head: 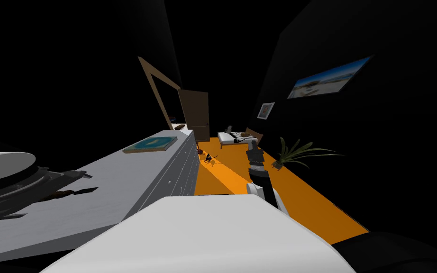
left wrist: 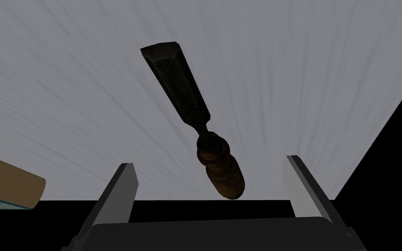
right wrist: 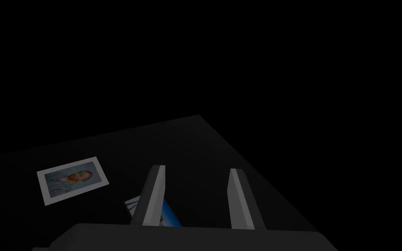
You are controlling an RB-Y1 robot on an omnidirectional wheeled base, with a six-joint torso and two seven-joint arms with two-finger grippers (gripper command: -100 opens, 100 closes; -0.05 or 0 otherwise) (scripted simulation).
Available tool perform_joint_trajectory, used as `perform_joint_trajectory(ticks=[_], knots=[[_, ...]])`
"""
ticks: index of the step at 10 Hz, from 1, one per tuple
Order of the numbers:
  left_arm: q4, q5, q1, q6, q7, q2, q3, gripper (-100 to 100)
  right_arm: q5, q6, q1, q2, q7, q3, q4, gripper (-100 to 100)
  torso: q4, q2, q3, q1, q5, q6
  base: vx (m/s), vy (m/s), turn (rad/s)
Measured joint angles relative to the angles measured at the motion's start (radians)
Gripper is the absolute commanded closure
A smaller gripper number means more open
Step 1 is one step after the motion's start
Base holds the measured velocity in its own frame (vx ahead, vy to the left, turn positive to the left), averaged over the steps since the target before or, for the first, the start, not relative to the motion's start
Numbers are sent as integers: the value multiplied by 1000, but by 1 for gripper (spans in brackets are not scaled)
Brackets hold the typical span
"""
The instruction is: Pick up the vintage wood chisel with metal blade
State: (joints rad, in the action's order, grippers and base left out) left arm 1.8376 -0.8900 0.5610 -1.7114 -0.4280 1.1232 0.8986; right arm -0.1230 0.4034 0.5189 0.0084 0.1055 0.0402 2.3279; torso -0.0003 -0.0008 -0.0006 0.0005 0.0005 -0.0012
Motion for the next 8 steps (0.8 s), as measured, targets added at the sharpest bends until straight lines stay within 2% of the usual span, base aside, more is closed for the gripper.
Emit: perform_joint_trajectory(ticks=[1, 5, 6, 8], knots=[[0, 0, 0, 0, 0, 0, 0, -100, 0, 0, 0, 0, 0, 0, 0, 0, 0, 1, 0, -1, 0, 0, 42, 2, 113], [-40, 19, -9, 71, -55, -23, -42, -100, 0, 0, 0, 0, 0, 0, 0, 0, -1, -3, -1, -2, 0, 0, 59, -10, 81], [-42, 19, -9, 74, -58, -23, -43, 100, 0, 0, 0, 0, 0, 0, 0, 0, 0, -1, -1, -2, -1, 0, 0, 0, 0], [-42, 19, -9, 73, -57, -23, -42, 100, 0, 0, 0, 0, 0, 0, 0, 0, 0, 0, 0, -1, 0, 1, 1, 0, 5]])
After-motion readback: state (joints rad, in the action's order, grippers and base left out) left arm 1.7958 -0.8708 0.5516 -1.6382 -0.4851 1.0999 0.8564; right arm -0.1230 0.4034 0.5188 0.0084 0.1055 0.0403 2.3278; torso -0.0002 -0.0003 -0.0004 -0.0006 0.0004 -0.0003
